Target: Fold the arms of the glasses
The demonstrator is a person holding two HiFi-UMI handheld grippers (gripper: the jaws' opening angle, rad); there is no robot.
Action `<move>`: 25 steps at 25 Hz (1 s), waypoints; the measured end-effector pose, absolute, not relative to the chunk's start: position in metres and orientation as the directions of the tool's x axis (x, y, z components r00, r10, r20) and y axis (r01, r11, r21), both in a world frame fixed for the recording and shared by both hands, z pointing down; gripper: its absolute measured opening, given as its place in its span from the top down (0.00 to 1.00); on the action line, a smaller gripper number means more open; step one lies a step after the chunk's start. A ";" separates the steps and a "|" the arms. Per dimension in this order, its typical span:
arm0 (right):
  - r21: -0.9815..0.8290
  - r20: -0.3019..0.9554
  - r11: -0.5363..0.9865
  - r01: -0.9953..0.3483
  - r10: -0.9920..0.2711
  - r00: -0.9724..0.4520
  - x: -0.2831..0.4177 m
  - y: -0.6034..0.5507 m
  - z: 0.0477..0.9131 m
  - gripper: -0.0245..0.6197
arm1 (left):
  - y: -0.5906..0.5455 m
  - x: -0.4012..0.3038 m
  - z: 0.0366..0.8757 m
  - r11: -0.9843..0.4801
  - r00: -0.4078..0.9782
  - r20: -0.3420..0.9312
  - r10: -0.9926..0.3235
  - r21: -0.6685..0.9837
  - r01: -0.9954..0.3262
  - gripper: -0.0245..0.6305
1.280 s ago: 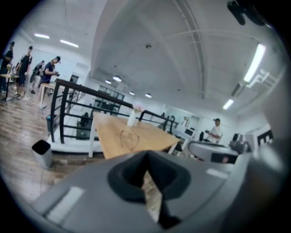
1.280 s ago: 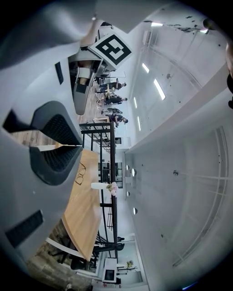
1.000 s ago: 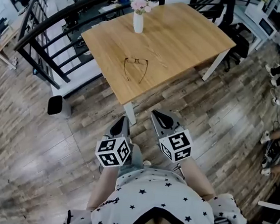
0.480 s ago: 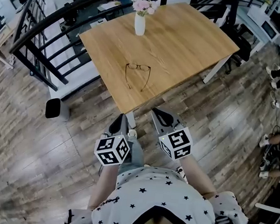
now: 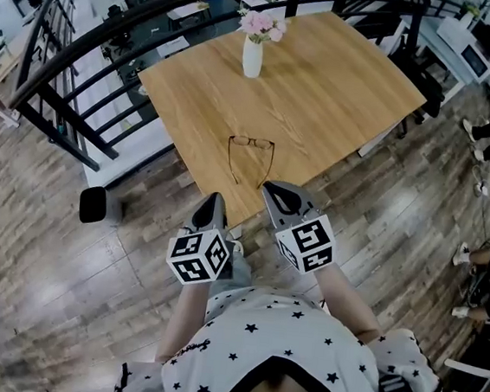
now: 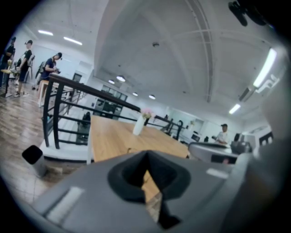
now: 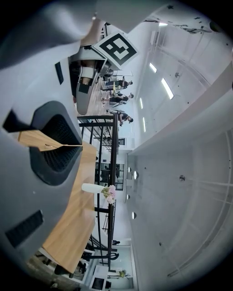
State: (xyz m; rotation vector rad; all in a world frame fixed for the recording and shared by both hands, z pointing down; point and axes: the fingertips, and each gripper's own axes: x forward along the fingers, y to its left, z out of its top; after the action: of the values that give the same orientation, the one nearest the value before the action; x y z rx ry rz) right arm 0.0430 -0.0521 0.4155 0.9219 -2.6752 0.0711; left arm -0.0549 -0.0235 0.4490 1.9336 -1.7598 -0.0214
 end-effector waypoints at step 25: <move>0.100 0.366 0.723 -0.684 -0.666 -0.650 0.004 -0.187 0.440 0.93 | -0.148 -0.106 0.458 -0.098 0.247 0.352 -0.903 0.390 -0.916 0.95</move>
State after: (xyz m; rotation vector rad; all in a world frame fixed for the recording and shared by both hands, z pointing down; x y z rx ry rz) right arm 0.0043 -0.1875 0.4399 1.0431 -2.5494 0.0658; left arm -0.1055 -0.1484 0.4580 1.9940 -1.6514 0.0313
